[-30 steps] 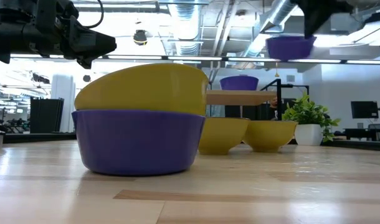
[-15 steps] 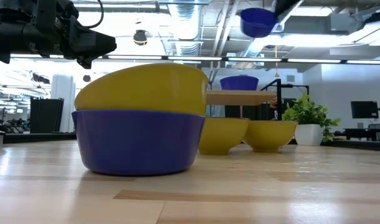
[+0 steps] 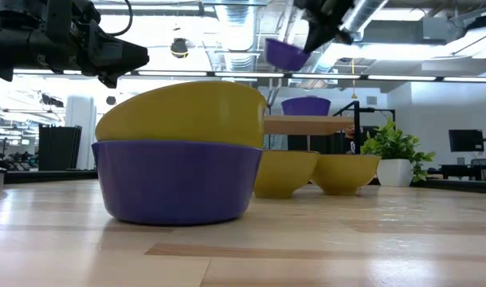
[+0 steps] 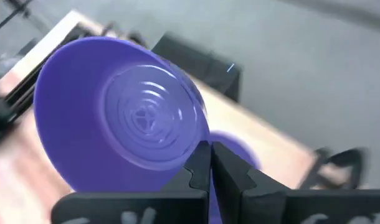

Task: Pick & Place Mini bowls
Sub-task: Stack the top blue bowl on top of the blue bowl on the shelf

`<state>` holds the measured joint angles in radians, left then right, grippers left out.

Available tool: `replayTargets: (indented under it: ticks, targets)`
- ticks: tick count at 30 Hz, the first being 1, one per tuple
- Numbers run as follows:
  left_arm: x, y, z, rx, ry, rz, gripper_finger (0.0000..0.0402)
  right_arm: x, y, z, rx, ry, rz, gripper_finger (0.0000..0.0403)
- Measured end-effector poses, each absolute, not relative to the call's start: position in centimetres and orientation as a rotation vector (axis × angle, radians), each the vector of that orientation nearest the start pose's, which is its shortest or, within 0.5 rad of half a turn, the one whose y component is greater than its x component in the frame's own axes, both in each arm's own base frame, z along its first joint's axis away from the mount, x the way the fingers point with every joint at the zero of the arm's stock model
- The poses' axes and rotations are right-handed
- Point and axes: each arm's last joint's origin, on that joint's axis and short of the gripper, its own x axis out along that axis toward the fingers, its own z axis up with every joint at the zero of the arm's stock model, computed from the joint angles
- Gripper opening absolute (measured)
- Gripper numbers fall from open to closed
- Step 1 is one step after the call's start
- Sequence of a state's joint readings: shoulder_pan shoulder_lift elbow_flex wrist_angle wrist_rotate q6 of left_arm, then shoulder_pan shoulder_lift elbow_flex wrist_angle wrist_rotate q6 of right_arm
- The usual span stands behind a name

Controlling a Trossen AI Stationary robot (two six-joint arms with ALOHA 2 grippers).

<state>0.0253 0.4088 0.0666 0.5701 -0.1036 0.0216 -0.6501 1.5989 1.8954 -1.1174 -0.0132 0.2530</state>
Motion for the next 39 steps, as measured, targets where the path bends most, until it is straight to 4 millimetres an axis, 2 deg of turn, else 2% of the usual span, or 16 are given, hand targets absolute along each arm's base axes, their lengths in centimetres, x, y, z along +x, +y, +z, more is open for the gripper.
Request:
replayTargets:
  ticks: [5, 10, 22, 29, 39]
  targets:
    - [12.3, 0.6, 20.5, 0.013, -0.226, 0.131, 0.0116, 24.8, -20.7, 39.9, 0.689, 0.845, -0.594, 0.0000]
    - [12.3, 0.6, 20.5, 0.013, -0.226, 0.131, 0.0116, 23.9, -21.7, 38.1, 0.788, 0.990, -0.627, 0.0000]
    - [12.3, 0.6, 20.5, 0.012, -0.226, 0.130, 0.0116, 21.6, -23.5, 38.1, 0.868, 0.980, -0.715, 0.0000]
    - [12.3, 0.6, 20.5, 0.013, -0.227, 0.130, 0.0116, 22.0, -24.0, 37.0, 0.901, 1.037, -0.713, 0.0000]
    - [12.3, 0.6, 20.5, 0.013, -0.226, 0.130, 0.0116, 22.5, -24.4, 36.5, 0.912, 1.032, -0.696, 0.0000]
